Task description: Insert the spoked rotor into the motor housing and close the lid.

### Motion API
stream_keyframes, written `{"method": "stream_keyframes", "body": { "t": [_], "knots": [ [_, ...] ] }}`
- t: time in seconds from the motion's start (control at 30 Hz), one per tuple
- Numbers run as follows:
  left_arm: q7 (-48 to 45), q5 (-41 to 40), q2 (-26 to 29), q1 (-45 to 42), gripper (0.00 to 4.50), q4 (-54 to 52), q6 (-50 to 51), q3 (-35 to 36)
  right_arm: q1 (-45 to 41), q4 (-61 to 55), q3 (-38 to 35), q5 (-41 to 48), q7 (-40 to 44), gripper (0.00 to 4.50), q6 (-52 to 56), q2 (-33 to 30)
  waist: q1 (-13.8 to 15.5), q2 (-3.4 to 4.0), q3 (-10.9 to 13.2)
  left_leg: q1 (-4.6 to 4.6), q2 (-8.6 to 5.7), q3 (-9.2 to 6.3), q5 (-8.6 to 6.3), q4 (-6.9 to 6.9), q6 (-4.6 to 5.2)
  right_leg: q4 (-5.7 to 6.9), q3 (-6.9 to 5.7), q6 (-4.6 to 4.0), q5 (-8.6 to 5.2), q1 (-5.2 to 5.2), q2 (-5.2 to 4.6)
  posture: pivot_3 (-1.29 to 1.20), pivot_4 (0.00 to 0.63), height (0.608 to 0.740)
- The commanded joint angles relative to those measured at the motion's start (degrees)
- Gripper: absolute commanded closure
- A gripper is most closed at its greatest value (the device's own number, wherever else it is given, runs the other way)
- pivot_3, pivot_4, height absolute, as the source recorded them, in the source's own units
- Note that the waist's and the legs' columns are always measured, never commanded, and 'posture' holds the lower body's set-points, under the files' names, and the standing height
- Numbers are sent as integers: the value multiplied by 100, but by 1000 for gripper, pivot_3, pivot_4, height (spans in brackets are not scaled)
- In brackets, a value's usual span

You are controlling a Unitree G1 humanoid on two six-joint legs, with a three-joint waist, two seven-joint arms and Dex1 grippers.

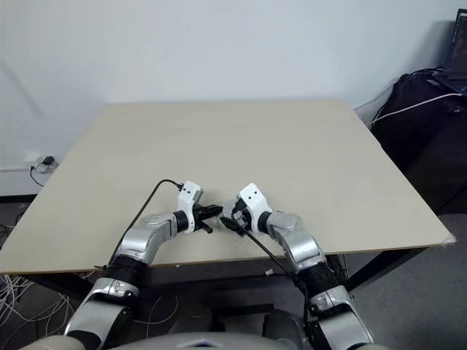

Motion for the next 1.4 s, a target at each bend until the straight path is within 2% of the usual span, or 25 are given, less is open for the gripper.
{"method": "stream_keyframes", "body": {
  "t": [0.03, 0.23, 0.3, 0.4, 0.5, 0.6, 0.73, 0.97, 1.4],
  "knots": [
    [-60, 70, -59, 5, 4500, 80, 106, -164, 99, -955, -339, 437, 173, 17, 106, -144, 12, -1, 0, 0, -1, -1, 0, -1, 1, -1, 0, -1, -1, 0, -1, 0, 0, 740],
    [-94, 85, -82, -28, 4500, 132, 92, -181, 481, -1552, -712, 689, -203, 17, 842, -372, 51, -4, 2, -2, -6, -2, -3, -6, 4, -9, -2, -2, -2, 0, -10, 0, 0, 740],
    [-102, 92, -92, -41, 4500, 151, 82, -188, 690, -1750, -948, 697, -795, 17, 1869, -271, 66, -5, 2, -3, -7, -2, -3, -9, 4, -9, -3, -3, -3, -2, -12, 0, 0, 740],
    [-116, 91, -96, -51, 4500, 165, 68, -194, 854, -2055, -1341, 1120, -1105, 17, 2789, -6, 96, -4, 2, -6, -6, -1, -2, -17, 4, -8, -3, -6, -4, -9, -16, 0, 0, 740],
    [-133, 87, -99, -55, 4500, 171, 55, -202, 720, -2318, -2192, 1900, -1482, 17, 4135, 725, 115, -3, 2, -15, -7, -1, -2, -24, 3, -5, -1, -6, -4, -24, -16, 0, 0, 740],
    [-146, 91, -97, -62, 4500, 186, 49, -203, 527, -2372, -2716, 2205, -1783, 17, 4688, 1176, 126, -1, 1, -16, -7, -1, -1, -32, 1, -1, -2, -6, -4, -31, -16, 0, 0, 740],
    [-161, 92, -92, -58, 4500, 182, 51, -206, 257, -2297, -3207, 2463, -2095, 17, 5045, 1497, 137, -1, 0, -18, -13, 0, -1, -34, 1, -6, -2, -7, -4, -30, -18, 0, 0, 740],
    [-168, 85, -97, -36, 4500, 133, 60, -200, 3, -1802, -3586, 2395, -2641, 17, 5046, 1697, 123, 0, 0, -20, -27, 1, -1, -37, 3, -8, 0, -10, -7, -32, -25, 0, 0, 740],
    [-177, 72, -117, -28, 4500, 113, 61, -204, -162, -1155, -3590, 2454, -2835, 17, 5027, 1780, 119, 1, -1, -19, -36, 3, 6, -43, 14, -6, -5, -8, -7, -34, -20, 0, 0, 740]
  ]
}}
